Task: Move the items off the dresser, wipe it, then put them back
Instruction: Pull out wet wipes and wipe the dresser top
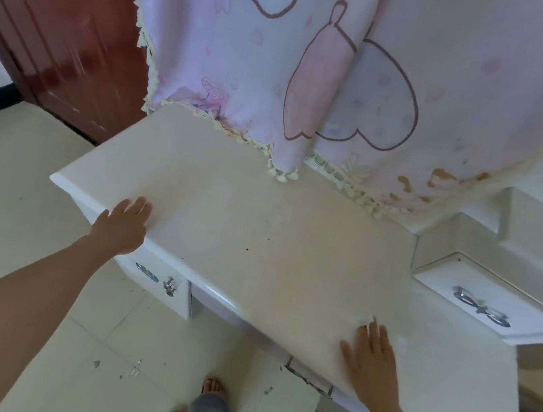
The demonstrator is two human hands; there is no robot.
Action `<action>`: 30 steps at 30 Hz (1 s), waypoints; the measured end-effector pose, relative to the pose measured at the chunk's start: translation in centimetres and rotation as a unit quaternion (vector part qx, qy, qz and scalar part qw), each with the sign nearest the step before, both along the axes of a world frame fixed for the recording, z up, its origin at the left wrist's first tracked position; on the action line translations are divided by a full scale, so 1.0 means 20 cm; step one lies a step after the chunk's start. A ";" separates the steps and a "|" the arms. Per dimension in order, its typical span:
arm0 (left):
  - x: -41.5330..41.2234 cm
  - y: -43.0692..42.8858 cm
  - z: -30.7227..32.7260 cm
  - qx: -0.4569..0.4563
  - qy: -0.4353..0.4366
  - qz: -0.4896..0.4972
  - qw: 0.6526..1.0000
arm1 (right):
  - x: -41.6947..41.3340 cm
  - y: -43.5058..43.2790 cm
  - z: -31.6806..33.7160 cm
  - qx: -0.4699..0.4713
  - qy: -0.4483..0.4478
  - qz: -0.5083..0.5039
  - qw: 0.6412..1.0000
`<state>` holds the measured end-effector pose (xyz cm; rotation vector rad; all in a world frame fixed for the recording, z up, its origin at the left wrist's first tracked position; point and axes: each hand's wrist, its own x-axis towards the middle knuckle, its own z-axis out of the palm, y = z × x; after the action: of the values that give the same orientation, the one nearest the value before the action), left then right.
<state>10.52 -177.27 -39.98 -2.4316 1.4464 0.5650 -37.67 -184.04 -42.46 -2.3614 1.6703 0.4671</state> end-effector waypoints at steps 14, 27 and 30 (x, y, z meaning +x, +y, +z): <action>0.07 0.04 0.02 -0.069 0.046 -0.023 0.996 | 0.89 -0.33 0.15 0.018 -0.061 0.038 0.997; 0.16 0.21 0.02 -0.137 0.025 0.210 0.968 | 1.70 -0.11 0.07 0.091 -0.048 0.528 0.843; 0.16 0.25 0.02 -0.120 0.011 0.279 0.953 | 1.80 -0.13 0.08 0.069 -0.110 0.534 0.836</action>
<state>13.63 -172.27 -39.54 -3.0529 0.8553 0.5497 -1.72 -186.68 -40.90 -2.8688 0.0690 0.4082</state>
